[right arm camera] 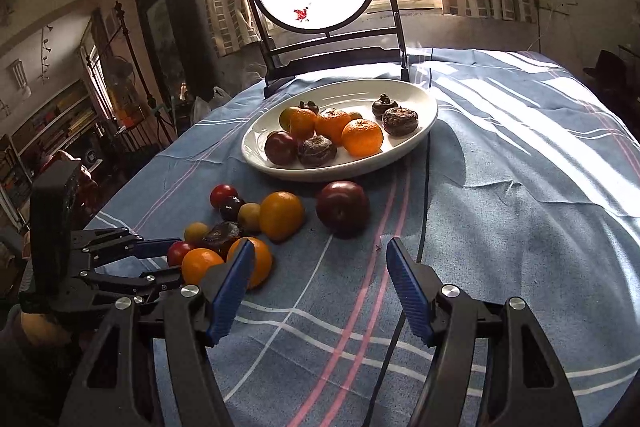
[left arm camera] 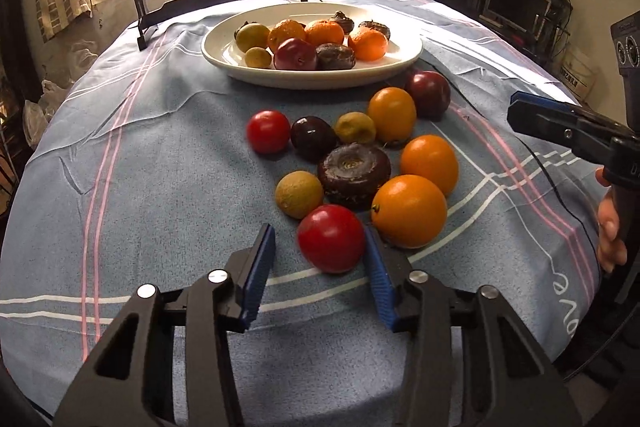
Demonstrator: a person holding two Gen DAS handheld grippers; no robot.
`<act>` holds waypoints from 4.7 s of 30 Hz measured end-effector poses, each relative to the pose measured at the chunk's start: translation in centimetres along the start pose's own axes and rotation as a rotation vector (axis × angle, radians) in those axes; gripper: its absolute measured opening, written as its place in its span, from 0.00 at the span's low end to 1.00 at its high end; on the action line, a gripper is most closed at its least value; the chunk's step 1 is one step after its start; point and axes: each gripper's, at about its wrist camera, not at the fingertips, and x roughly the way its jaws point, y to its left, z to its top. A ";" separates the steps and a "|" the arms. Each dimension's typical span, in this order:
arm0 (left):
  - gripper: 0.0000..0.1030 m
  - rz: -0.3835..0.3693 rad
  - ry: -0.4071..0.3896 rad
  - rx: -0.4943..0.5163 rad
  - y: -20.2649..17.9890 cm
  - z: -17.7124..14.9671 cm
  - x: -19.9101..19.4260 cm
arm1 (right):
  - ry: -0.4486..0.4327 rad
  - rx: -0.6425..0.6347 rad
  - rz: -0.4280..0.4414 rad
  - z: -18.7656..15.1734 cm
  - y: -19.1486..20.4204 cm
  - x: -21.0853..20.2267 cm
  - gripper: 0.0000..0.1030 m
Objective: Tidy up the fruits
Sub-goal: 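Grasp a red tomato with the left tool while the right tool grasps an orange, then carry the tomato and orange over the plate and release with both tools, then grasp an orange with the left tool while the right tool grasps a dark red plum, then lower the orange and plum onto the white plate and open both tools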
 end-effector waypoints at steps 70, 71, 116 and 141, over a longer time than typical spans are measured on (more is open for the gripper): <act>0.63 -0.114 -0.087 0.023 -0.3 3.2 -2.0 | -0.017 0.160 -0.031 2.4 -3.6 0.9 0.57; 0.63 -0.109 -0.082 0.035 -1.0 2.4 -2.1 | -0.009 0.175 -0.022 1.9 -3.7 0.8 0.57; 0.38 -0.212 -0.116 -0.058 -2.5 -0.1 -2.1 | 0.161 0.059 -0.102 3.0 -1.8 5.1 0.47; 0.38 -0.200 -0.208 -0.116 0.6 0.5 -5.8 | 0.131 0.146 0.054 5.9 -1.7 5.1 0.38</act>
